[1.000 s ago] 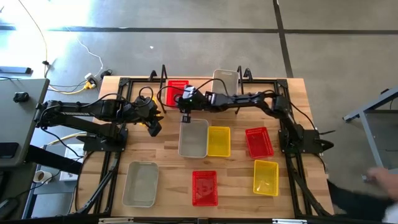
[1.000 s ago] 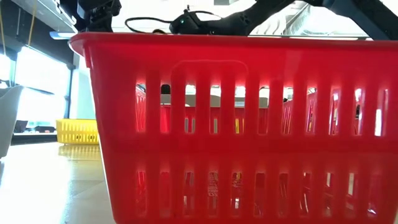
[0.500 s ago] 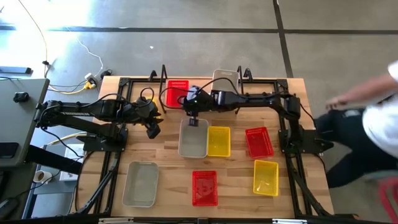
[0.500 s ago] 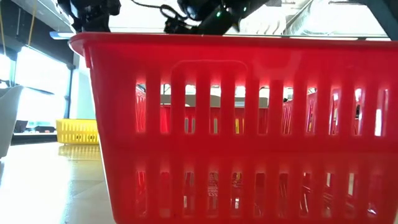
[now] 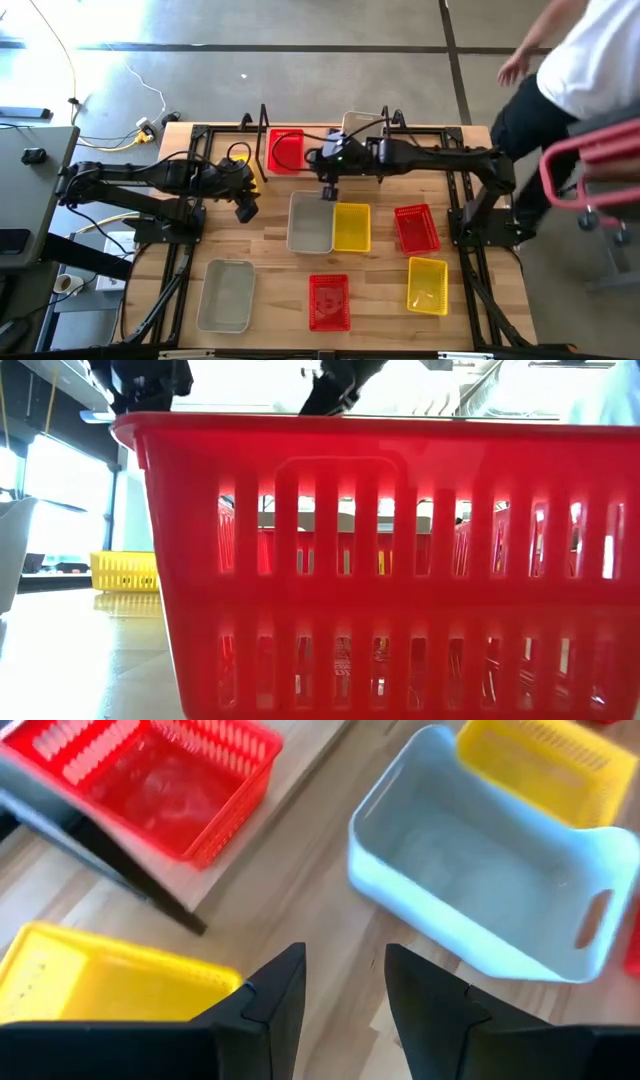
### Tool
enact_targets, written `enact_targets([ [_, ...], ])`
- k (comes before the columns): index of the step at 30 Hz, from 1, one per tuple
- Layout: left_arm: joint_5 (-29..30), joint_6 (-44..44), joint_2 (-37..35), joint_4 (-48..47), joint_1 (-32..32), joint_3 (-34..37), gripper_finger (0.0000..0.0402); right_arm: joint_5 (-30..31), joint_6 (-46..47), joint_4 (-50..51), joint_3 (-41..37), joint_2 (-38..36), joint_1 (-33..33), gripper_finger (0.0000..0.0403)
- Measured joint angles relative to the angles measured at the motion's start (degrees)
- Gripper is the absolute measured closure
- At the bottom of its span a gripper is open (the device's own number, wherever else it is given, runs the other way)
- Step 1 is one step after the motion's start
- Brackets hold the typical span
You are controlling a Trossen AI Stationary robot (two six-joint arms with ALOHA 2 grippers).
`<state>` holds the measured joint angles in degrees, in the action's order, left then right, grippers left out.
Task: Stack baskets on shelf by color
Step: Put the top yellow bin on the shelf
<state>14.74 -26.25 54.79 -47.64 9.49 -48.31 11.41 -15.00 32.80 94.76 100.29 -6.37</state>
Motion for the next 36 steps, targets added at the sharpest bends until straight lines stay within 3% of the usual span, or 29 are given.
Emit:
enact_targets([
  [13,0.1,-5.1,11.1,-5.9,2.1,0.0,0.0273,3.5,1.2,4.8,0.0,-5.2,0.0,0.0304],
  [26,7.0,-6.1,23.3,-7.7,2.1,0.0,0.0273,3.5,1.1,6.2,0.0,-5.2,0.0,0.0304],
  [36,8.9,-6.6,31.1,-8.4,2.1,0.0,0.0273,3.5,1.1,7.2,0.0,-5.2,0.0,0.0304],
])
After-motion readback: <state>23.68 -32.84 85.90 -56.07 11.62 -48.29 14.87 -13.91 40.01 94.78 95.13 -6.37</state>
